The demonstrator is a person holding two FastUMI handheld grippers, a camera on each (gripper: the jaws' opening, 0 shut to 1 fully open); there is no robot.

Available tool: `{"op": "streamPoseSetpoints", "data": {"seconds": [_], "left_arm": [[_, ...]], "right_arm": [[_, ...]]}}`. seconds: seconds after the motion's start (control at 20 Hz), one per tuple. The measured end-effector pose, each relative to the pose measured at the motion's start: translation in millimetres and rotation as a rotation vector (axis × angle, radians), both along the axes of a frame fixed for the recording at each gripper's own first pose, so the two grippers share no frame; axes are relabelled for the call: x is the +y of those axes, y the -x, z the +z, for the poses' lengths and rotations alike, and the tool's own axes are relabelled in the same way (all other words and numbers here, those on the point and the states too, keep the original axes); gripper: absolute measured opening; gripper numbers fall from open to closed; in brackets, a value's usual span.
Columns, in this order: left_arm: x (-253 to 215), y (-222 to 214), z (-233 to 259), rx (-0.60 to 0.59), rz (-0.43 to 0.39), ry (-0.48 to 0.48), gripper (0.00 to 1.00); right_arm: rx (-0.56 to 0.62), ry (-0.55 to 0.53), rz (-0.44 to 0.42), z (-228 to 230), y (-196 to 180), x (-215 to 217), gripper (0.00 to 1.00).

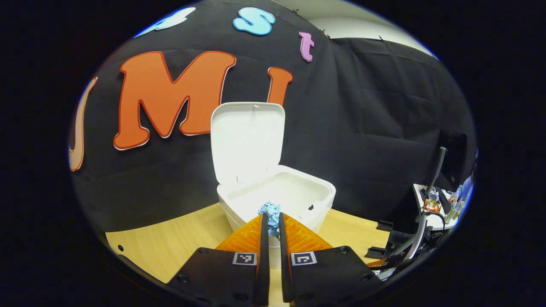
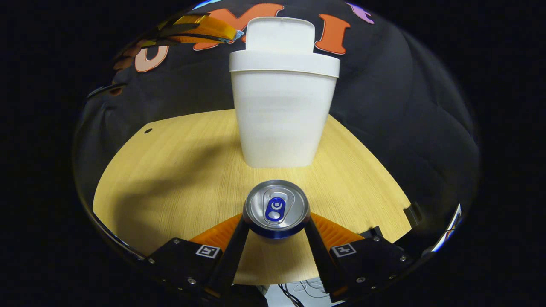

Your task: Press the lid of the desktop garbage bin to open it, pick up the crumpled paper on the desktop and throw it into the bin, then pick up the pop can on the desktop and drop it into the bin, and finally close the garbage bin lid.

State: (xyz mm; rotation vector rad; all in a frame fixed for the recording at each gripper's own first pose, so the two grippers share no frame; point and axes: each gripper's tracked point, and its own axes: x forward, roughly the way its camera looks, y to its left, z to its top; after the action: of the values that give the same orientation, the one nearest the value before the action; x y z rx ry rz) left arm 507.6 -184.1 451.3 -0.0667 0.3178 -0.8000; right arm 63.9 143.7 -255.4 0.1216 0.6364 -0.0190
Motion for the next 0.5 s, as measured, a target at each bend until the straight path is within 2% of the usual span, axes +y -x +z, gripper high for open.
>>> {"op": "streamPoseSetpoints", "data": {"seconds": [0.5], "left_arm": [[-34.2,-17.6,0.7,0.018,-0.014,0.030,0.15]], "right_arm": [[0.043,-0.003,-0.079,4.5,1.8,-1.3,0.80]]}}
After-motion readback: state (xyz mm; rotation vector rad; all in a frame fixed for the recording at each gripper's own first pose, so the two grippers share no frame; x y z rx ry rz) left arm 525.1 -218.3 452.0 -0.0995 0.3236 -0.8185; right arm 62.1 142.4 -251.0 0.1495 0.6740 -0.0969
